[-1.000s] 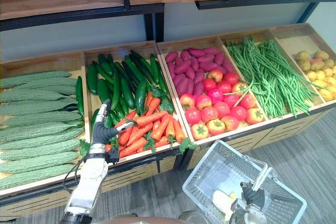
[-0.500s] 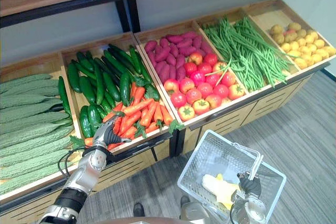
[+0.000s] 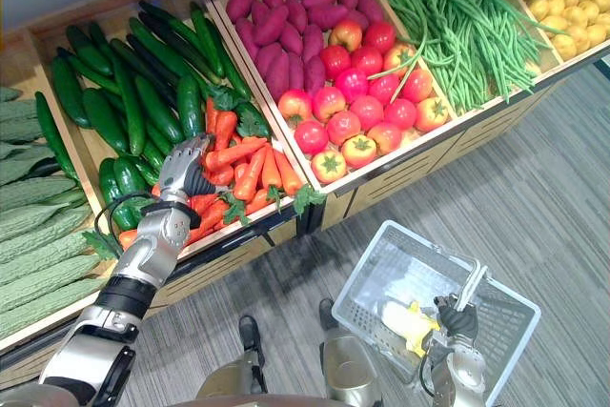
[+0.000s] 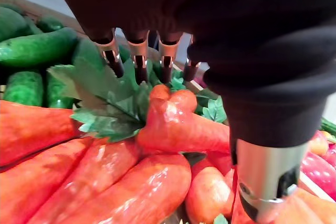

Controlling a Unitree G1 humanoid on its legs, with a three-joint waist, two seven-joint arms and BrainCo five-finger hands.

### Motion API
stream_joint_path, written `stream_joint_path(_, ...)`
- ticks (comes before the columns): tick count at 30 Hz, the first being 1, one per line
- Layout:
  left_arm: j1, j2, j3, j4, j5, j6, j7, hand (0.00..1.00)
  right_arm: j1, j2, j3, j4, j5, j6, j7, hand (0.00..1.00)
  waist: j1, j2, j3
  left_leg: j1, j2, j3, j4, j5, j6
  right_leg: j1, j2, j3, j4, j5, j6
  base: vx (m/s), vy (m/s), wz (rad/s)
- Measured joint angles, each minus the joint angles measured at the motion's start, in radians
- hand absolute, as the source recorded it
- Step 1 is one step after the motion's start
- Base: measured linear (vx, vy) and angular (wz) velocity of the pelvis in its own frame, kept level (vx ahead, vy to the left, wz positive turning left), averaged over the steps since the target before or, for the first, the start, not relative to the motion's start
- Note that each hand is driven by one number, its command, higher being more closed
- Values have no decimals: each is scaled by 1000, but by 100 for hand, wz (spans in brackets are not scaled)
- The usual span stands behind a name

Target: Pick vegetable in the basket

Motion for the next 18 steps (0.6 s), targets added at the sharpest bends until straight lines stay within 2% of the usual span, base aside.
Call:
stream_joint_path(3,-3,-13,-1,4,0,1,3,0,-1,1,14,0,3,-2,-9,100,3,1,9,-1,0,1,0,0,0,-7,-1,-1,17,-11,-1,-26,-17,5)
stream_joint_path(9,-118,-18,-30,168,1,3,2,0,-10,1,26,-37,16,-18,-10,100,1,0,49,-16,1,14,-5,-4,-2,-45,-2,7,54,-22,-2,-37,-26,-4)
stream_joint_path(10,-137,-18,-30,199,1,5,1,100,-13,0,25,-37,20,-20,-11,100,1,1,49,-18,1,20,-8,-1,1,-52,-1,10,56,-22,-2,22,-25,-12)
stream_joint_path(18,-244,-12,-22,255,-1,5,-15,100,-15,1,26,-47,38,-20,-11,100,19,1,50,-15,1,42,-6,-1,2,-57,-4,27,57,-22,-2,40,-14,-6)
